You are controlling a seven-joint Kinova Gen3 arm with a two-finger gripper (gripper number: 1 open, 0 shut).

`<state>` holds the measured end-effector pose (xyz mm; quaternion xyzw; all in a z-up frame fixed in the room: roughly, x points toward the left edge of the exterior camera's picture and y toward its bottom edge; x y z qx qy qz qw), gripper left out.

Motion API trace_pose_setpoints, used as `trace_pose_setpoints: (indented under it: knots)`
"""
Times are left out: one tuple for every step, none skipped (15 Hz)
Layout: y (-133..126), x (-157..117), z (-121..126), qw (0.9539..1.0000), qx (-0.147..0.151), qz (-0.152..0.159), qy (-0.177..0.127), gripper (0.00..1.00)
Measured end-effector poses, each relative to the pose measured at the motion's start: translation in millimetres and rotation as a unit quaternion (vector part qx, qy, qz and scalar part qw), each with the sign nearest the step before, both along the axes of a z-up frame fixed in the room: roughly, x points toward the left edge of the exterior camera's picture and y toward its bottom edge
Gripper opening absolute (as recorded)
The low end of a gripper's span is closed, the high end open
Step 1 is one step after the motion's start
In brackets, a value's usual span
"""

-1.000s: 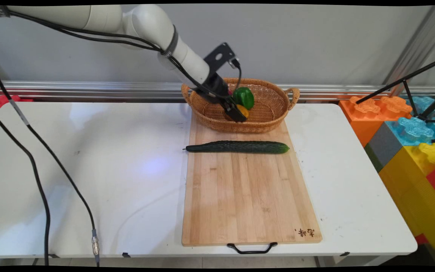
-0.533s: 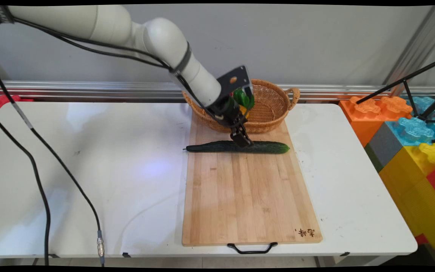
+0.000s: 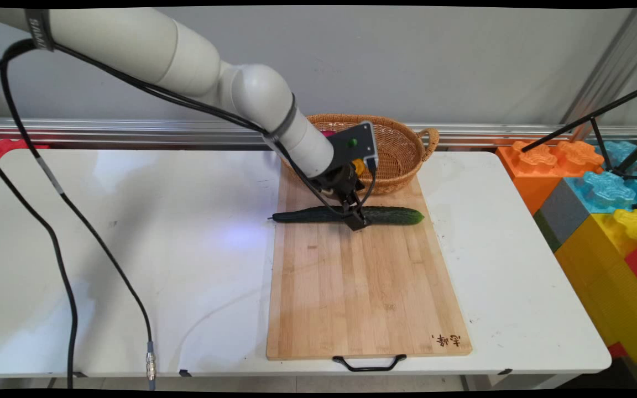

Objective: Pick up the cucumber from the cutting board, then place the picked object in the vegetable basket

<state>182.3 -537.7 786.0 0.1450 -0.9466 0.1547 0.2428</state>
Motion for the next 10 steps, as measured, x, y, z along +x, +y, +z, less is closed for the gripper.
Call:
trace_pose_setpoints:
  knots:
    - [1.2,-2.2,-3.8,1.0,-0.004,-0.002,-0.005,1.0]
    - [2.3,-4.0,-6.7,0.9999,-0.006,-0.005,-0.009,1.0]
    - [3.4,-5.5,-9.1,0.9999,-0.009,-0.007,-0.013,1.0]
    - [4.6,-7.3,-11.4,0.9997,-0.012,-0.01,-0.017,1.0]
    - [5.4,-8.8,-13.3,0.9996,-0.016,-0.013,-0.021,1.0]
    - [6.3,-10.1,-14.9,0.9994,-0.02,-0.016,-0.025,0.0]
    - [7.1,-11.1,-16.0,0.9992,-0.022,-0.018,-0.028,0.0]
    - [8.0,-11.9,-17.4,0.999,-0.024,-0.02,-0.032,0.0]
    - [9.1,-12.3,-19.0,0.9988,-0.024,-0.021,-0.036,0.0]
    - [9.9,-12.5,-20.2,0.9987,-0.024,-0.022,-0.039,0.0]
